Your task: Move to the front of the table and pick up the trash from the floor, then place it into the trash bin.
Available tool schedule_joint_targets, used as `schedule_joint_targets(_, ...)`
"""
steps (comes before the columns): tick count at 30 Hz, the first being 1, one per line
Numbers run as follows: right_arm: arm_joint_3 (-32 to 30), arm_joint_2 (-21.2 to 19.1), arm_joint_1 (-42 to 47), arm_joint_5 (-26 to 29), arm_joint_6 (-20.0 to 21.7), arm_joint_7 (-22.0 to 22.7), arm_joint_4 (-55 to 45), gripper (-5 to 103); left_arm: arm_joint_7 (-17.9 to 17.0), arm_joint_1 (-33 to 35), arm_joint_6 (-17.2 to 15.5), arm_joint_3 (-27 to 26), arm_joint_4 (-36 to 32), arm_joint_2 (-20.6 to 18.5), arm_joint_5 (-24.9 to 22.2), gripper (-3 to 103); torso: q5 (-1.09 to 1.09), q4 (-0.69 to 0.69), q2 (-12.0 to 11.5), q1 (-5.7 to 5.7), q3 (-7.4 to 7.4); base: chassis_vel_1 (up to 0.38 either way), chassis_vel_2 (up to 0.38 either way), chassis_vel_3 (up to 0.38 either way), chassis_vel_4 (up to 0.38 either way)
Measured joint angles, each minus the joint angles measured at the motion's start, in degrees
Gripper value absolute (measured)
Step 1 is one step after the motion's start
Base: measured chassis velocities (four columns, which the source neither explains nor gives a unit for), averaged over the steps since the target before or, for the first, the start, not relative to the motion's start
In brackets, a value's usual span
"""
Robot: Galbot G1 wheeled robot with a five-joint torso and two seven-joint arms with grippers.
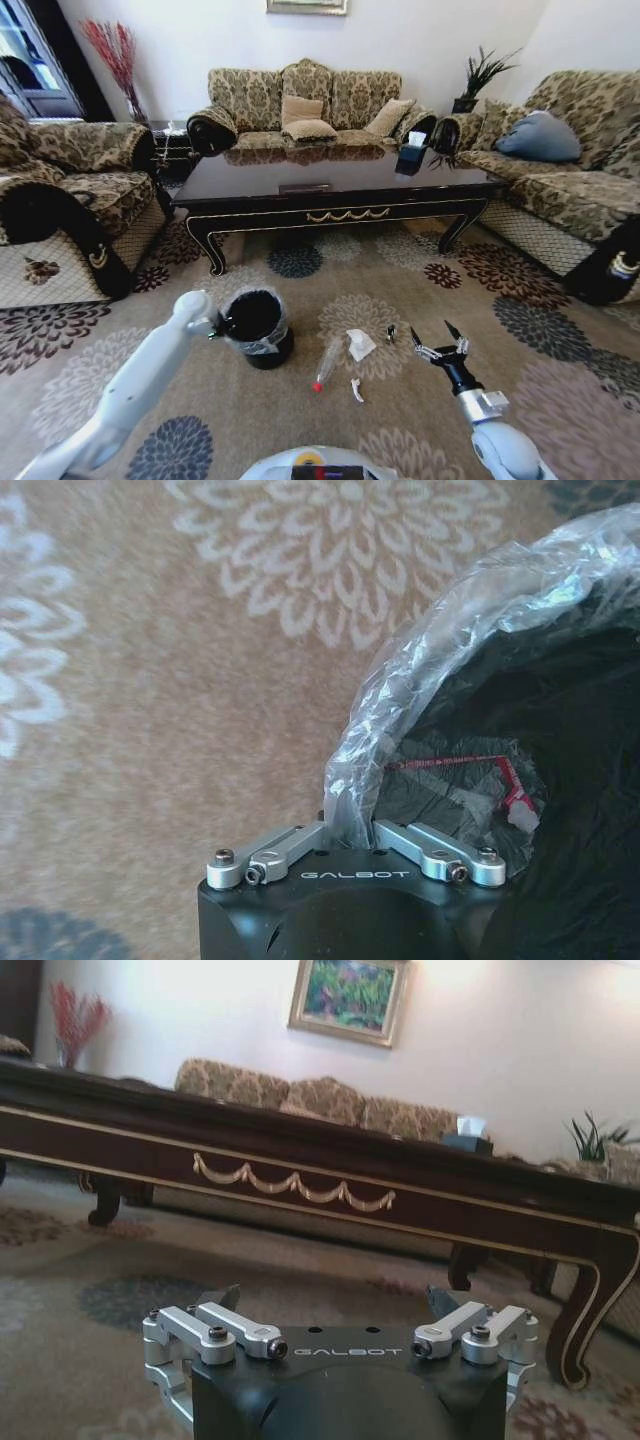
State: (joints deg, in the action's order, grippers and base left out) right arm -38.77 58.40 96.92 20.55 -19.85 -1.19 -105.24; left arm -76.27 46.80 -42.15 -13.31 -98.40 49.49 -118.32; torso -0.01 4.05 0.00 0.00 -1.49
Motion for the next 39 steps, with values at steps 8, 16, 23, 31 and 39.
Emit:
schedule_joint_targets(8, 7.1, -4.1, 0.1, 4.7, 12.9, 9.8, -3.8, 100, -1.8, 8.0, 0.0, -5.8, -10.1, -6.1, -4.3, 0, 0.01, -0.01, 0.0, 0.0, 0.01, 0.0, 0.0, 0.0, 0.0)
schedule_joint_targets(16, 19.3, -13.5, -6.7, 21.5, 34.4, 22.6, -8.2, 100, -2.3, 13.9, 0.0, -8.1, -14.8, -6.9, -4.3, 0, 0.0, -0.01, 0.0, 0.0, 0.0, 0.0, 0.0, 0.0, 0.0)
schedule_joint_targets(23, 33.9, -25.9, -15.7, 28.9, 47.7, 25.2, -9.2, 100, -2.5, 14.8, 0.0, -7.9, -16.6, -7.1, -4.2, 0, -0.01, 0.03, 0.0, 0.0, 0.0, 0.0, 0.0, 0.0, 0.0)
schedule_joint_targets(31, 44.2, -29.7, -20.9, 30.4, 52.5, 30.2, -7.2, 100, -2.5, 14.7, 0.0, -5.6, -18.2, -8.4, -4.5, 0, -0.03, 0.01, 0.0, 0.0, 0.0, 0.0, 0.0, 0.0, 0.0)
schedule_joint_targets(39, 63.0, -28.7, -43.4, 32.7, 52.7, 23.2, -2.5, 100, -2.6, 18.3, 0.0, -8.2, -19.4, -8.4, -4.1, 0, 0.0, -0.05, 0.0, 0.0, 0.0, 0.0, 0.0, 0.0, 0.0)
